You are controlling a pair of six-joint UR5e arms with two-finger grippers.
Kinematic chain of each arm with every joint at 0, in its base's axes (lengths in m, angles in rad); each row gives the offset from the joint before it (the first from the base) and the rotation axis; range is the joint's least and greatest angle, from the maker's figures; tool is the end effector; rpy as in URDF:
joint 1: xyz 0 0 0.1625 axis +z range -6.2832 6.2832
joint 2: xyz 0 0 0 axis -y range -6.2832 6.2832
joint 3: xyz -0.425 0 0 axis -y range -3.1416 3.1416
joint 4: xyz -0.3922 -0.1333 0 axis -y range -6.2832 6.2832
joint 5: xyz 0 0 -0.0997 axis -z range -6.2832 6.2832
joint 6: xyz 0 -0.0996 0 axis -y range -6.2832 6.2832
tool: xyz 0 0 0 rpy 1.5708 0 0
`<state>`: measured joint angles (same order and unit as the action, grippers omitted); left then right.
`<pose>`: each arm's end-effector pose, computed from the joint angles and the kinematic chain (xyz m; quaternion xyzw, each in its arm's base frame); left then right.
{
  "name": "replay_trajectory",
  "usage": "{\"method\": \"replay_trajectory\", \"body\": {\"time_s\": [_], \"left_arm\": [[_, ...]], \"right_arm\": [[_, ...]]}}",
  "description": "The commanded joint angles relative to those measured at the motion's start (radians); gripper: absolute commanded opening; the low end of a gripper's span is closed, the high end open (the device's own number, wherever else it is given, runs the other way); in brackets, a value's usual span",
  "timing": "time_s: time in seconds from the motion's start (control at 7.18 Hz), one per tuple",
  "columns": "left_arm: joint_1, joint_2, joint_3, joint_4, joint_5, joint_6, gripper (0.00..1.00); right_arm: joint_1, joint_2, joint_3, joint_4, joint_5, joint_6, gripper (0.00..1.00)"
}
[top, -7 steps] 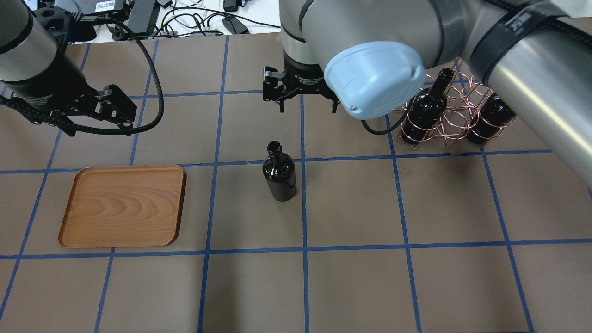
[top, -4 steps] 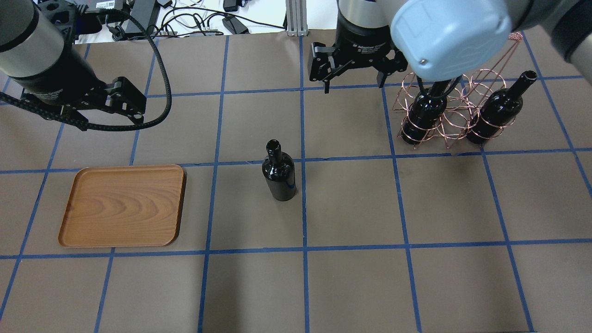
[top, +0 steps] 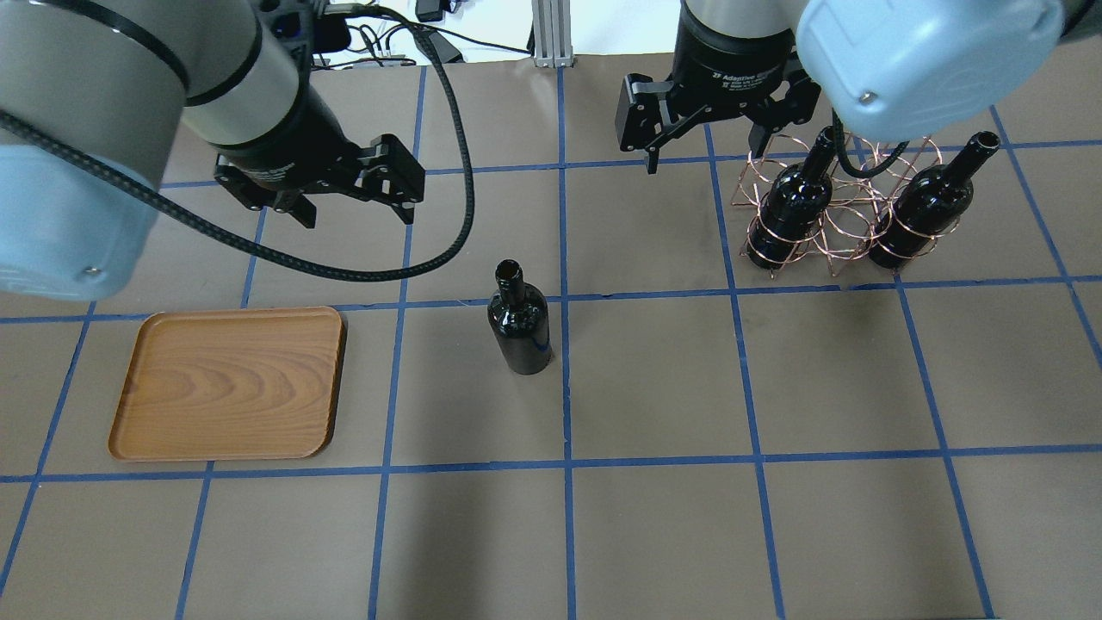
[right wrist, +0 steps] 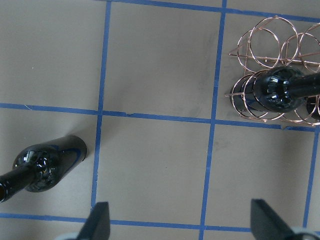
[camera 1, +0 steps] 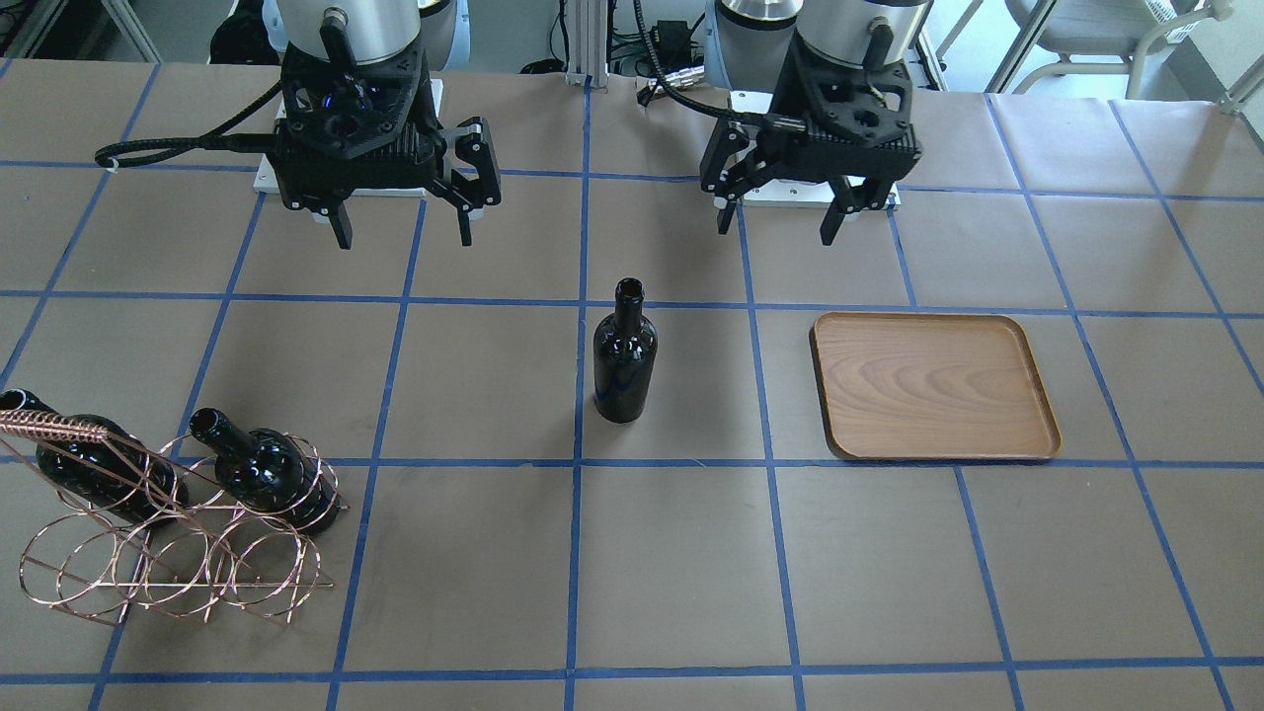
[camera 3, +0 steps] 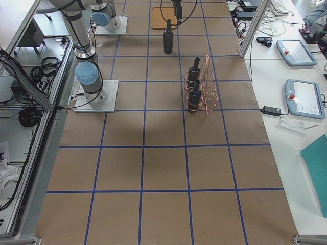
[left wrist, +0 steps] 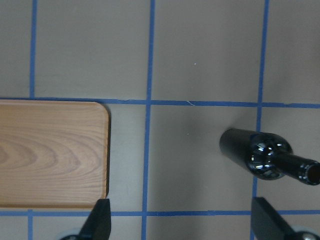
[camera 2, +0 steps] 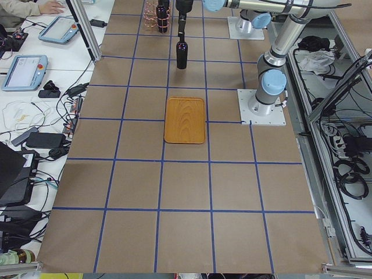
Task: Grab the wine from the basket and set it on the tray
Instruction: 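Open the right gripper and raise it while the left gripper moves over the bottle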
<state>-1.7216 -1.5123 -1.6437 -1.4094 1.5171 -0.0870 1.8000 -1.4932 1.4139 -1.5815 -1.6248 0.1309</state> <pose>-0.2093 -0.4542 0.4973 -0.0338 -0.9964 0.0697 0.0353 0.2455 -0.4892 0.5272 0.0479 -0.9975 0.0491 0.0185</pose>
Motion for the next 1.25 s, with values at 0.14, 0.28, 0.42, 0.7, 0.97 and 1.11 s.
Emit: {"method": "replay_trajectory", "body": {"time_s": [0.14,0.28,0.42,0.7,0.97,1.11], "left_arm": [[-0.119,-0.106,-0.001,0.104,-0.003,-0.037,0.95],[-0.124,-0.138,-0.005,0.104,-0.003,-0.037,0.94],[-0.125,-0.166,-0.005,0.109,-0.005,-0.037,0.94],[-0.139,-0.201,-0.004,0.115,-0.054,-0.039,0.94],[-0.139,-0.232,-0.005,0.118,-0.057,-0.027,0.84],[-0.139,-0.241,-0.007,0.116,-0.055,-0.022,0.81]], "right_arm": [[-0.001,-0.001,0.002,0.003,-0.001,0.000,1.00],[-0.001,-0.001,0.002,0.005,0.000,0.000,1.00],[-0.002,-0.001,0.002,0.003,0.002,-0.008,1.00],[-0.004,-0.005,0.004,0.023,0.000,-0.013,1.00],[-0.005,-0.015,0.005,0.023,-0.003,-0.014,1.00],[-0.020,-0.013,0.005,0.015,0.000,-0.063,1.00]]}}
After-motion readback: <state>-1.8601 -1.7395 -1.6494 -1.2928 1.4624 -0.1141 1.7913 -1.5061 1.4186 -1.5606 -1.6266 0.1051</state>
